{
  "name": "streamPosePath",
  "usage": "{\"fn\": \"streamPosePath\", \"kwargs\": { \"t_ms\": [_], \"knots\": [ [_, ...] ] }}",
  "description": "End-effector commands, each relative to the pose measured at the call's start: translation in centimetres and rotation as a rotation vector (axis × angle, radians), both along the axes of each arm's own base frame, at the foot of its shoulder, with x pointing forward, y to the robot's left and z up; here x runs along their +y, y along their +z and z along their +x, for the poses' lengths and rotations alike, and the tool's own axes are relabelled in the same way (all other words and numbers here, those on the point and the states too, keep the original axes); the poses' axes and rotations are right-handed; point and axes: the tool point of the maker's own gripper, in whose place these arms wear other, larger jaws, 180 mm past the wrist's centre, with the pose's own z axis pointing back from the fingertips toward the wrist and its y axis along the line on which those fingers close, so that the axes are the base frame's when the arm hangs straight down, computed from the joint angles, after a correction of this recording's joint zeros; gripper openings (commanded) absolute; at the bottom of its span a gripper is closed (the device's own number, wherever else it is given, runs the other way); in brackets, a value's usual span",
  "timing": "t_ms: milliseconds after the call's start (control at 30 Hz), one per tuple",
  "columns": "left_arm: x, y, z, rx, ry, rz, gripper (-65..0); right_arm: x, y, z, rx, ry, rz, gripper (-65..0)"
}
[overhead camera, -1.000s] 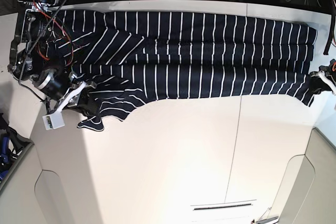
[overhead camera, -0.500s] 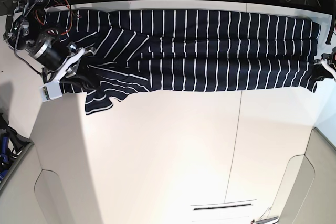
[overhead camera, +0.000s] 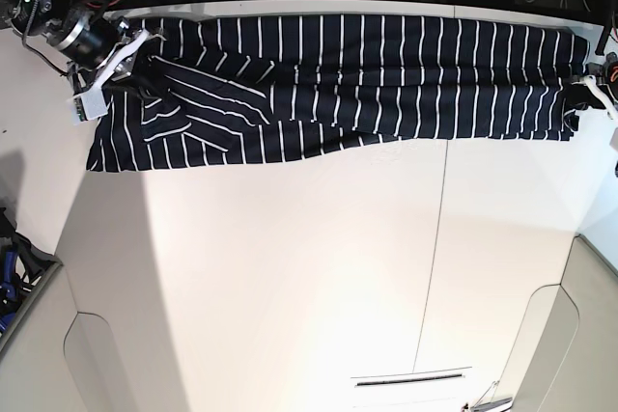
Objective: Fold the T-shirt properly
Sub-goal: 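Regrasp the folded strip end with the right gripper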
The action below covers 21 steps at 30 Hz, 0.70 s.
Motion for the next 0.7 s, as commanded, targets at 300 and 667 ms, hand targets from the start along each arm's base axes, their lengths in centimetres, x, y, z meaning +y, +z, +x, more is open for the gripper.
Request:
{"fn": "streamPosePath", "kwargs": {
  "t_ms": [300,667],
  "knots": [
    [1.0,2.6,2.3,-0.131,0.012,0.012,-41.8,-0.7,1.9,1.5,-0.078,-0.045,0.046,-29.2],
    [3.9,8.2,2.3,-0.304,0.182,-0.123,-28.8,-0.4,8.0,3.0,-0.267,-0.091,0.094,-55.6]
  ]
}}
